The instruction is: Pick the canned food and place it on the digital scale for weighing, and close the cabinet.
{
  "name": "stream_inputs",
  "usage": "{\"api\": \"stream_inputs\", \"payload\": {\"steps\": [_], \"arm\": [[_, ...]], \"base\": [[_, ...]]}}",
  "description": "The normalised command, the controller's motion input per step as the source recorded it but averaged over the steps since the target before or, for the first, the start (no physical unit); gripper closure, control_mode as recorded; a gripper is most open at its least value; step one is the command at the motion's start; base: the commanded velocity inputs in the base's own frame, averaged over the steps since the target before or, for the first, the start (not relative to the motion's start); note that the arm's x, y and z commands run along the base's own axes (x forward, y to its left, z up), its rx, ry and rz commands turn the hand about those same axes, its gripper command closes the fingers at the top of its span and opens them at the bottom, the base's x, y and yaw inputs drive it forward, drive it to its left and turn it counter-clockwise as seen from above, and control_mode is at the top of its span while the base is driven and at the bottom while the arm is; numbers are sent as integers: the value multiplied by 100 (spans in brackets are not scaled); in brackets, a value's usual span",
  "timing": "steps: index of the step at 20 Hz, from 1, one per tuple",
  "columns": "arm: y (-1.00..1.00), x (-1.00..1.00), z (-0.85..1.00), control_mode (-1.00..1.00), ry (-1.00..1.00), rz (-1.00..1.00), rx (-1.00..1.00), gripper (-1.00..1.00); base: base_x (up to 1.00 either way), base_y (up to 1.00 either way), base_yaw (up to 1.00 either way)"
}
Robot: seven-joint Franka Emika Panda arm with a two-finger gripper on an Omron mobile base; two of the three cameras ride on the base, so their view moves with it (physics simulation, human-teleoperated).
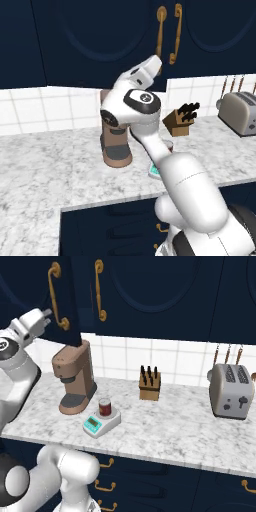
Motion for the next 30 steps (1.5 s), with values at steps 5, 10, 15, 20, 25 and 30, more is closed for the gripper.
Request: {"api": "stream_inputs", "payload": {"steps": [5, 10, 15, 20, 25, 30], "arm": [[-99, 40, 15, -100, 12, 19, 13, -100], [-73, 73, 2, -100, 15, 20, 10, -100], [-42, 99, 0, -100, 11, 18, 8, -100], [-31, 100, -13, -100, 10, 20, 6, -100], [-24, 100, -19, -100, 3, 20, 6, -100], [-29, 97, -1, -100, 10, 15, 5, -100]], "base": [[0, 0, 0], [0, 0, 0], [0, 0, 0], [0, 0, 0], [0, 0, 0], [0, 0, 0]]}}
